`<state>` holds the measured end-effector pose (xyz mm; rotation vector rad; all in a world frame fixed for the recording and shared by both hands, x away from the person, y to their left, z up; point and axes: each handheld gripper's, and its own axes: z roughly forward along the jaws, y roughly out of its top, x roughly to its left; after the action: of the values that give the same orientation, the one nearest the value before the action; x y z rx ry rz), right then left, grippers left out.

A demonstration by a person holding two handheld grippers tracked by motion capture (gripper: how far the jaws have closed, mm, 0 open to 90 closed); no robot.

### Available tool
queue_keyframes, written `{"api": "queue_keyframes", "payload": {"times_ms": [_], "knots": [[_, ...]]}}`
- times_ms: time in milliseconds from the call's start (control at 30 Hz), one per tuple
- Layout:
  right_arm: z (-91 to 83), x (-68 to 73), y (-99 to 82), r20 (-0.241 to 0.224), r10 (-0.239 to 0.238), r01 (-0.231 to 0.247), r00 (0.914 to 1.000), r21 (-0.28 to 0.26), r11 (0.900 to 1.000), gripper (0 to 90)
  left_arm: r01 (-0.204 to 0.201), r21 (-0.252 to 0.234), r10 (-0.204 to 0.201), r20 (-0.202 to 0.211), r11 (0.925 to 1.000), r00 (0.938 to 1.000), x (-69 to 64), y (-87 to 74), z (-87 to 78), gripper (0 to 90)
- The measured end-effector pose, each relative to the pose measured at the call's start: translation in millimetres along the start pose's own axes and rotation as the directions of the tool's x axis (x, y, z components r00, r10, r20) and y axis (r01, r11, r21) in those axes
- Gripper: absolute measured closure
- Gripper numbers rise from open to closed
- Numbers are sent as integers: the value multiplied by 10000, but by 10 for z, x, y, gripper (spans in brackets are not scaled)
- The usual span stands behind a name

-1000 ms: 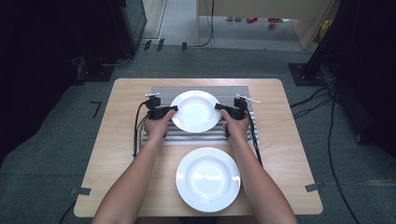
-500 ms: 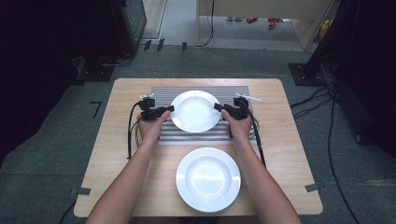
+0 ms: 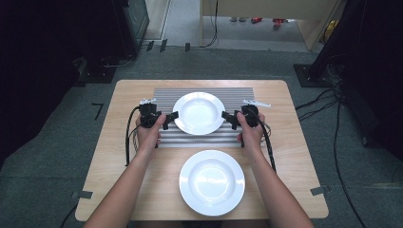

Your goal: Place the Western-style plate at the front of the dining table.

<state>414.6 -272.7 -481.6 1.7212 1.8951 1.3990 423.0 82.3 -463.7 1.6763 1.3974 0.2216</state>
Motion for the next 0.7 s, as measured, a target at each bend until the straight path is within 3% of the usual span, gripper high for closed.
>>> {"api": "queue_keyframes", "payload": {"times_ms": [133, 267, 500, 533, 600, 700], "knots": [[-172, 19, -13, 108, -293, 294, 9995, -105, 9995, 258, 18, -114, -16, 140, 9999, 9999, -30, -29, -100, 115], [-329, 18, -54, 38, -449, 450, 9990, -153, 9989, 249, -93, -87, 92, -98, 9999, 9999, -48, -56, -192, 113], [-608, 15, -154, -200, -717, 711, 9972, -311, 9970, 228, -377, -140, 375, -161, 9992, 9992, -61, -138, -383, 97], [-608, 15, -154, -200, -717, 711, 9972, -311, 9970, 228, -369, -150, 367, -96, 9992, 9993, -56, -150, -408, 97], [-708, 18, -192, -373, -781, 767, 9962, -369, 9964, 227, -424, -146, 426, 117, 9990, 9990, -50, -175, -455, 15], [-798, 20, -219, -456, -837, 816, 9954, -462, 9956, 226, -488, -202, 492, 185, 9986, 9986, -59, -206, -524, 15]]}}
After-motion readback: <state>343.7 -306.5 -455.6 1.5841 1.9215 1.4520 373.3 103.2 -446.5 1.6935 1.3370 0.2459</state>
